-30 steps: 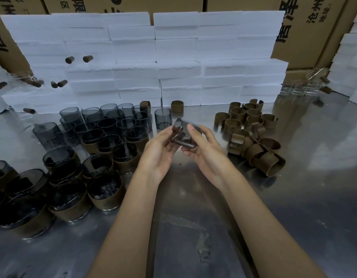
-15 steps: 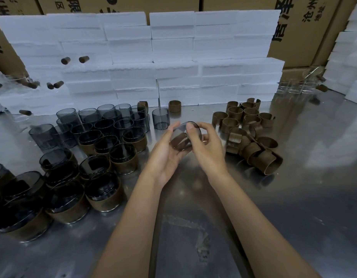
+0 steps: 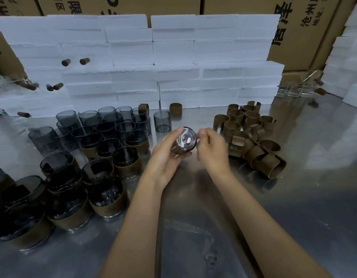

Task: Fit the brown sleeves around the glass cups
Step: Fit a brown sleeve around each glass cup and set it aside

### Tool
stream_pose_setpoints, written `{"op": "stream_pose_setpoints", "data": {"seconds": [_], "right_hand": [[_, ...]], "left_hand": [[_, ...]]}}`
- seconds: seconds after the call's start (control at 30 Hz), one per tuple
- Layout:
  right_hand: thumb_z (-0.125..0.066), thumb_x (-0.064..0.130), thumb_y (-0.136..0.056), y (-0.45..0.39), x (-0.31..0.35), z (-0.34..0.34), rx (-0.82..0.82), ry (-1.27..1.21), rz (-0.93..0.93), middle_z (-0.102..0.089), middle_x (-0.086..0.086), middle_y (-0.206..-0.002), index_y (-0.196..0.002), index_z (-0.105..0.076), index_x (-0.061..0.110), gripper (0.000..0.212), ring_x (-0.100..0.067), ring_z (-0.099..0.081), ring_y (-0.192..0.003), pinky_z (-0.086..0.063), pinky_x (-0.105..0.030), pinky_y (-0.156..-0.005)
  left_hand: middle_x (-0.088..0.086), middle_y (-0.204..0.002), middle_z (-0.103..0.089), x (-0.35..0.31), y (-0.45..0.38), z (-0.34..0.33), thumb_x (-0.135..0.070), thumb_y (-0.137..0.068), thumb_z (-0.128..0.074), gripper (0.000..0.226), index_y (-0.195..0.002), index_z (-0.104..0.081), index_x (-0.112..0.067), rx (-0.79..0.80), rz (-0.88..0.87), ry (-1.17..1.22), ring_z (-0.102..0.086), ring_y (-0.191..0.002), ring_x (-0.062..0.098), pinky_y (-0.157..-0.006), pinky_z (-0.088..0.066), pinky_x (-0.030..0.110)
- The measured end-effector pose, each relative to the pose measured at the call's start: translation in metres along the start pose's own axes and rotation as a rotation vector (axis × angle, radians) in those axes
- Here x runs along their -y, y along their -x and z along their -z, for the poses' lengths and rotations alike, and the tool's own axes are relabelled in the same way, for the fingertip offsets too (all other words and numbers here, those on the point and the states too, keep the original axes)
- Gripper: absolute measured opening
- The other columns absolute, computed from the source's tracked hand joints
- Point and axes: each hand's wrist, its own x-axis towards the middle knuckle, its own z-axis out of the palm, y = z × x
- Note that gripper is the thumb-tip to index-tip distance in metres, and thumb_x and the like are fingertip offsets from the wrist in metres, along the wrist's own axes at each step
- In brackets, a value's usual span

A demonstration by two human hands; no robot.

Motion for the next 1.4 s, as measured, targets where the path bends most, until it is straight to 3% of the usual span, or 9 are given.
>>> {"op": "stream_pose_setpoints", "data": {"seconds": [0.13,0.33,0.5,0.73,0.93,1.1,1.2,1.27,1.4], "right_hand": [[-0.045,0.010,-0.099,-0.073,0.010,0.006,0.039,0.292,-0.044,-0.068,-0.015,-0.116,-0.117,-0.065,0.010,0.027,-0.035,-0.061,-0.114,-0.049,-0.041,-0.098],[-0.044,0.017,-0.101,-0.160,0.000,0.024,0.368,0.999,-0.051,-0.041,-0.013,-0.158,-0.156,-0.039,0.020,0.056,-0.037,-0.034,-0.145,-0.031,-0.045,-0.116],[-0.045,0.011,-0.098,-0.160,-0.012,0.012,0.416,0.997,-0.049,-0.063,-0.016,-0.130,-0.119,-0.068,0.001,0.032,-0.033,-0.056,-0.122,-0.050,-0.042,-0.103],[-0.051,0.003,-0.094,-0.141,0.003,-0.001,0.430,0.804,0.007,-0.066,-0.016,-0.125,-0.119,-0.071,0.004,0.032,-0.030,-0.060,-0.117,-0.048,-0.029,-0.088],[-0.051,0.003,-0.091,-0.130,0.028,-0.004,0.513,0.844,0.060,-0.068,-0.010,-0.121,-0.115,-0.074,0.009,0.033,-0.027,-0.062,-0.102,-0.052,-0.031,-0.085],[-0.052,-0.003,-0.092,-0.119,0.036,0.003,0.852,1.073,-0.019,-0.057,0.002,-0.108,-0.124,-0.072,0.019,0.044,-0.022,-0.052,-0.096,-0.042,-0.023,-0.065],[-0.046,-0.001,-0.096,-0.116,0.041,0.014,0.844,0.948,-0.024,-0.058,-0.001,-0.091,-0.115,-0.075,0.016,0.038,-0.017,-0.051,-0.075,-0.044,-0.026,-0.062],[-0.041,-0.001,-0.095,-0.114,0.047,0.024,0.786,0.891,0.021,-0.056,-0.001,-0.103,-0.110,-0.074,0.019,0.041,-0.018,-0.053,-0.079,-0.044,-0.026,-0.062],[-0.050,-0.003,-0.087,-0.098,0.052,0.036,1.009,1.007,-0.001,-0.055,0.002,-0.119,-0.115,-0.072,0.029,0.048,-0.025,-0.056,-0.111,-0.049,-0.029,-0.084]], "left_hand": [[0.005,-0.115,-0.068,-0.002,-0.005,0.010,-0.026,-0.096,-0.069,0.038,-0.131,-0.058,-0.018,-0.147,-0.017,0.178,-0.069,-0.097,0.018,-0.071,-0.061,0.030],[0.015,-0.128,-0.065,-0.004,-0.009,0.014,-0.032,-0.095,-0.070,0.056,-0.145,-0.054,-0.012,-0.178,0.031,0.289,-0.065,-0.114,0.029,-0.078,-0.063,0.034],[0.017,-0.133,-0.065,-0.003,-0.013,0.019,-0.032,-0.095,-0.071,0.056,-0.145,-0.055,-0.012,-0.169,0.072,0.343,-0.058,-0.133,0.033,-0.079,-0.063,0.034],[0.015,-0.122,-0.068,-0.003,-0.011,0.017,-0.031,-0.094,-0.071,0.035,-0.125,-0.063,-0.018,-0.154,0.083,0.330,-0.065,-0.117,0.031,-0.073,-0.063,0.034],[0.017,-0.129,-0.067,-0.005,-0.010,0.015,-0.031,-0.094,-0.071,0.054,-0.142,-0.057,-0.012,-0.179,0.089,0.350,-0.061,-0.129,0.033,-0.078,-0.062,0.036],[0.017,-0.124,-0.068,-0.006,-0.009,0.015,-0.031,-0.094,-0.071,0.049,-0.138,-0.060,-0.013,-0.182,0.095,0.333,-0.060,-0.131,0.035,-0.082,-0.060,0.037],[0.019,-0.130,-0.068,-0.006,-0.009,0.015,-0.031,-0.093,-0.071,0.045,-0.134,-0.062,-0.014,-0.172,0.096,0.318,-0.060,-0.130,0.035,-0.083,-0.060,0.037],[0.020,-0.135,-0.065,-0.006,-0.009,0.016,-0.030,-0.093,-0.072,0.048,-0.137,-0.060,-0.013,-0.170,0.092,0.328,-0.061,-0.130,0.036,-0.084,-0.060,0.038],[0.017,-0.122,-0.069,-0.004,-0.009,0.016,-0.030,-0.093,-0.072,0.047,-0.136,-0.061,-0.014,-0.160,0.082,0.332,-0.060,-0.131,0.036,-0.082,-0.061,0.036]]}}
